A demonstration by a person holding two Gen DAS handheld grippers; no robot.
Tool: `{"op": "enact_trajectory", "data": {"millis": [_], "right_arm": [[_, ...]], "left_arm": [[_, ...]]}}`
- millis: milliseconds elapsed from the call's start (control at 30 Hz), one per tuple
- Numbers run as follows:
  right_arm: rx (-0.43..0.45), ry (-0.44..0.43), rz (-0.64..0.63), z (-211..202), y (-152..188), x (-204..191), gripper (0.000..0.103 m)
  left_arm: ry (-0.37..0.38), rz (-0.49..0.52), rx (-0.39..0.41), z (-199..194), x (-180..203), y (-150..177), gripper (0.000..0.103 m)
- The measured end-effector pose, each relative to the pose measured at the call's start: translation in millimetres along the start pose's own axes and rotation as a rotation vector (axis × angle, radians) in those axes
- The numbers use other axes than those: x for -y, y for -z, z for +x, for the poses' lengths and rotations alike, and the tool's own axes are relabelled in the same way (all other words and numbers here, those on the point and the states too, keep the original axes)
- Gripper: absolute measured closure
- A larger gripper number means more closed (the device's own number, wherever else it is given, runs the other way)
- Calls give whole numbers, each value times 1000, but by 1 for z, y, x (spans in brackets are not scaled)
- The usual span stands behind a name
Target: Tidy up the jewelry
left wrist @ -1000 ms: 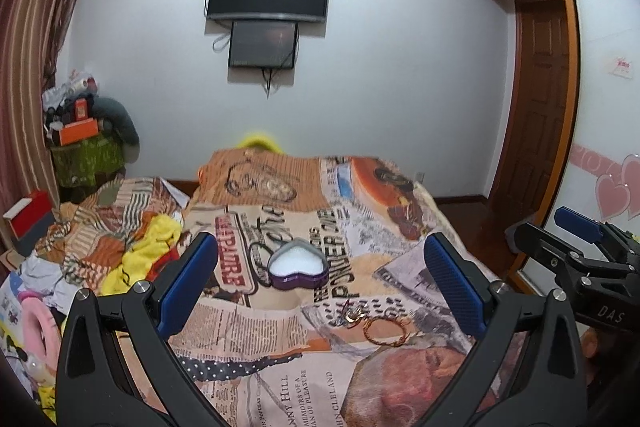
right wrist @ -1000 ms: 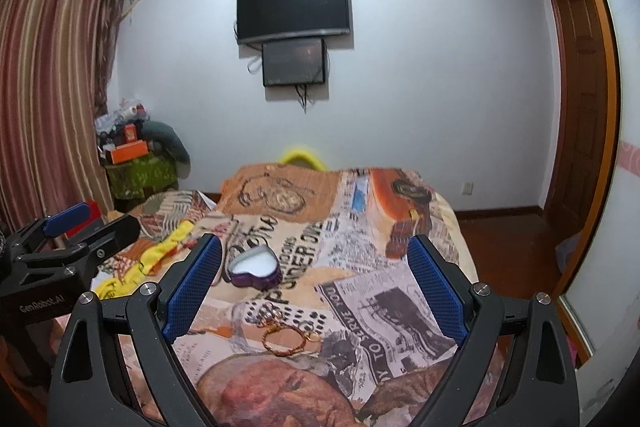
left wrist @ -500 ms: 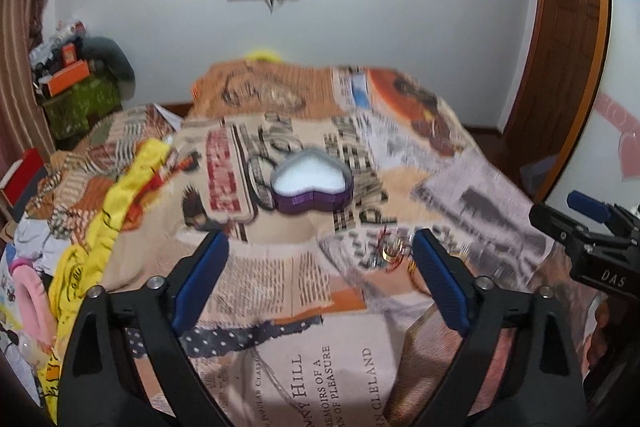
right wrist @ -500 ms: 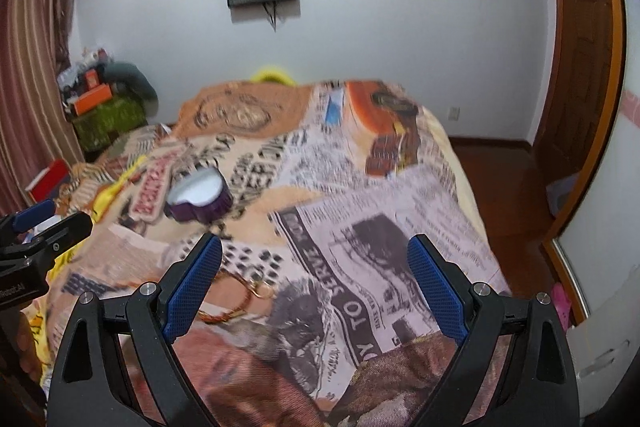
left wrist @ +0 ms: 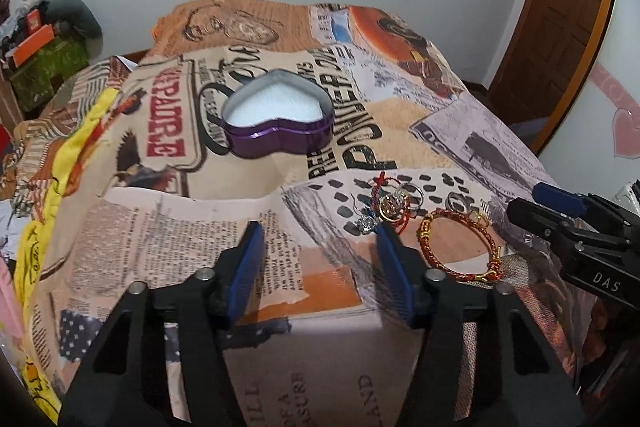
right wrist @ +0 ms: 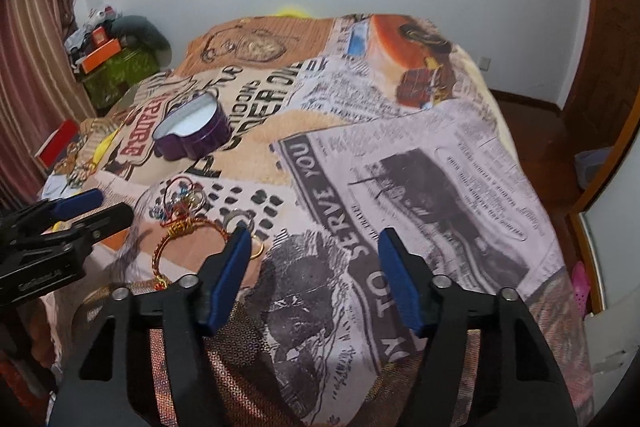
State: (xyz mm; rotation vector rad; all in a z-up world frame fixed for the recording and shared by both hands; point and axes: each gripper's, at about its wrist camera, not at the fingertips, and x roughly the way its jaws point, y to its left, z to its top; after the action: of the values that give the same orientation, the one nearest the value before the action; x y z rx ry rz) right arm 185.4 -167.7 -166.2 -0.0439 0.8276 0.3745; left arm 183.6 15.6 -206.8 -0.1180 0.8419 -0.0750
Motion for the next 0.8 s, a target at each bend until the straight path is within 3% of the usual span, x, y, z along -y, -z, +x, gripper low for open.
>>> {"op": "enact_trajectory", "data": {"millis": [200, 667, 800], "right_arm": [[-28, -37, -49, 9, 2, -10, 62], [-63, -103, -99, 24, 0, -23, 75], [-67, -113, -119, 27, 0, -29, 80]], "left_arm": [[24, 35, 0, 8, 5, 1, 65], [89, 105, 12, 16, 13, -4, 82], [110, 105, 4, 21, 14, -5, 91]]}}
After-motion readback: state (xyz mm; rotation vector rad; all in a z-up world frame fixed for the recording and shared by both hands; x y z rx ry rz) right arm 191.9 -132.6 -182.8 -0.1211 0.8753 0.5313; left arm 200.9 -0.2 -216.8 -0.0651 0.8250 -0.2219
